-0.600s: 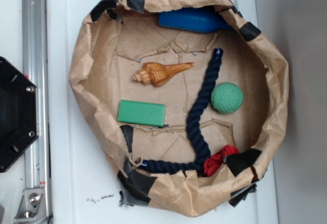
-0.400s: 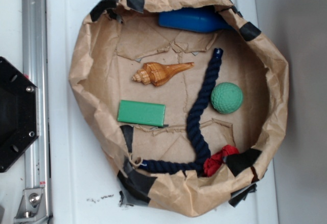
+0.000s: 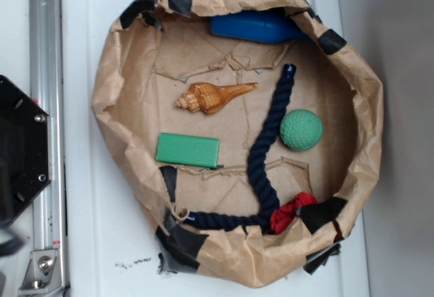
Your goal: Grab the shell.
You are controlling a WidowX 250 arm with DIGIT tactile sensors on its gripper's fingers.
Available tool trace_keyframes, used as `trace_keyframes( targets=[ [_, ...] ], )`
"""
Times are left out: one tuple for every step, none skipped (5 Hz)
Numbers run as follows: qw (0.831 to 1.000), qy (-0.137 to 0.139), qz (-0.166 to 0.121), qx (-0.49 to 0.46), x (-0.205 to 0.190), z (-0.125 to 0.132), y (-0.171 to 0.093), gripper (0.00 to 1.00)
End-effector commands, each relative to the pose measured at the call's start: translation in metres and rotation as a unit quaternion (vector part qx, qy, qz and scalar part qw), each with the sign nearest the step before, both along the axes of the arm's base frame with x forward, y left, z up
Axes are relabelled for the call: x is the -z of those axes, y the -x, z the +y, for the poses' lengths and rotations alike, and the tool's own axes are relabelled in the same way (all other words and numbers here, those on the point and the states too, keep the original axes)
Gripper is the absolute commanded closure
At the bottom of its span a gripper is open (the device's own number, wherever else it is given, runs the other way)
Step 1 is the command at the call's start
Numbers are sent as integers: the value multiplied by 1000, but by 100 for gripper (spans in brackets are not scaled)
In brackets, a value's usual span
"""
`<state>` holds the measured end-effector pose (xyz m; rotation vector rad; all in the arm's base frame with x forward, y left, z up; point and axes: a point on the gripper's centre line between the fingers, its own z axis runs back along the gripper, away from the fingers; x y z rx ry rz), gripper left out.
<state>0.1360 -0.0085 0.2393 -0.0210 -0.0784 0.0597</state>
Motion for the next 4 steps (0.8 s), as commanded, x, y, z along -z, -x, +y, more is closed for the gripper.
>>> trace_keyframes(
  targets=[
    [996, 16, -49, -70, 36, 14, -77, 0],
    [993, 28, -28, -110, 89, -3, -126, 0],
    [992, -5, 1, -128, 142, -18, -173, 0],
    [992, -6, -10, -127, 191, 1, -157, 0]
  ],
)
